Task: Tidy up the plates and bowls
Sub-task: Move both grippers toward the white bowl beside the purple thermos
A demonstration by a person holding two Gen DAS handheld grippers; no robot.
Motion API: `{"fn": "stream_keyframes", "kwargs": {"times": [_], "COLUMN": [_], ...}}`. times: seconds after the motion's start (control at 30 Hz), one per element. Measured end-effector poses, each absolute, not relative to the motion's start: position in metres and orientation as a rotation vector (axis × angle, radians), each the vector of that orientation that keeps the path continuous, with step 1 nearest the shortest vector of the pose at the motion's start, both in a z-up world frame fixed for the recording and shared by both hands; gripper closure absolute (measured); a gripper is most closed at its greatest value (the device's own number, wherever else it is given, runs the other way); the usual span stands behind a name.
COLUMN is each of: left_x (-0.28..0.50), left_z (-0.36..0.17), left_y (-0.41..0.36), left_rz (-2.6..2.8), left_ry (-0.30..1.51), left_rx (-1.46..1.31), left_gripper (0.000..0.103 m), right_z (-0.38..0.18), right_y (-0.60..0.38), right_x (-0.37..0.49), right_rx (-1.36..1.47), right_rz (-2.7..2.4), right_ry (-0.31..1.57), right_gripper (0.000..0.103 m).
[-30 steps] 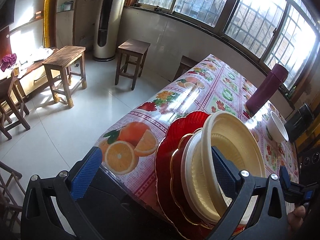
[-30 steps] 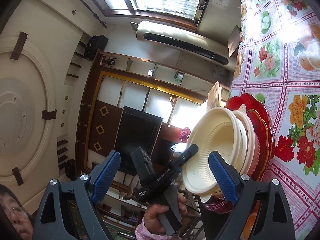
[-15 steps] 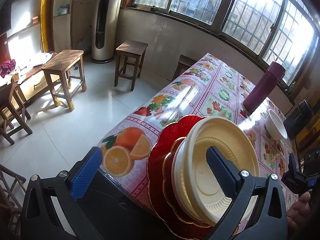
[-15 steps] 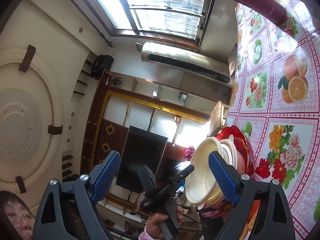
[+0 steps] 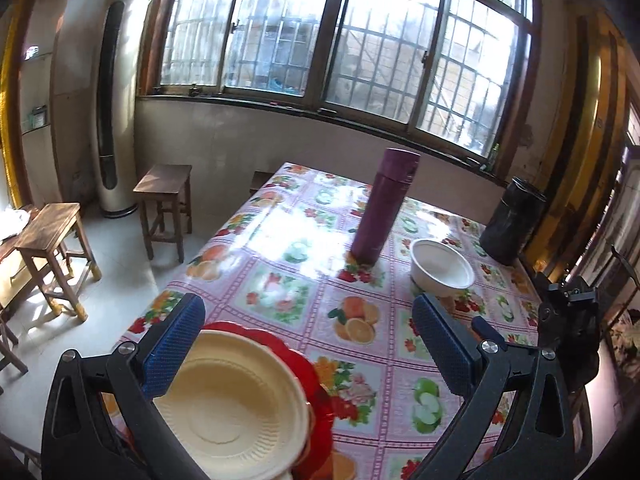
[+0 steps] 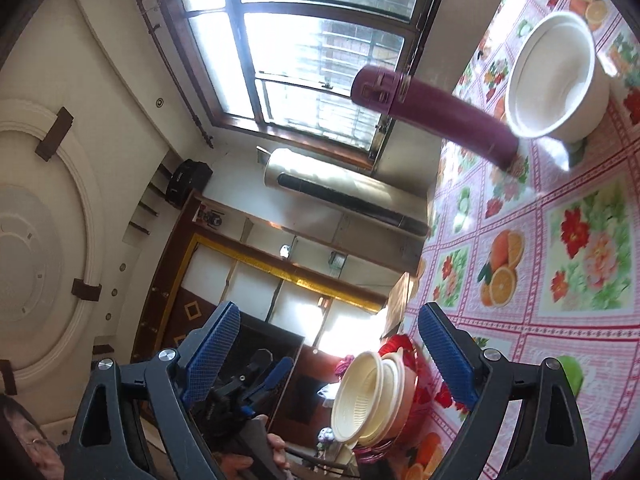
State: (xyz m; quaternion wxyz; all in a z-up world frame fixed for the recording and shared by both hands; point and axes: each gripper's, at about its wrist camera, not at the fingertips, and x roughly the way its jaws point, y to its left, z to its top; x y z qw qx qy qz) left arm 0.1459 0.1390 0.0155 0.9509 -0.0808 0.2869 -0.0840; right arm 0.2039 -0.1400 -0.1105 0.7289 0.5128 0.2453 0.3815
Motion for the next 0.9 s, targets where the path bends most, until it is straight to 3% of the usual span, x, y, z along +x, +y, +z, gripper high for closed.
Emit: {"fn": "stream_keyframes", "kwargs": {"times": [0.47, 0.9], "left_x": [0.227, 0.285], "left_z": [-0.03, -0.056], "left_y": [-0.019, -0.079], "left_rz": [-0.243, -0.265], "left_ry": [0.68, 0.725], "left_rx": [-0.036, -0.015], "left_gripper": [0.0, 0.0], "right_z": [-0.116, -0.116], "right_y": [-0.243, -0.307], "right_x": [0.19, 0.208], "right_rx": [1.195, 1.127], "right_rz": [0.643, 0.464], "right_ry": [0.448, 0.484], "right_gripper": [0.009, 0.009]}}
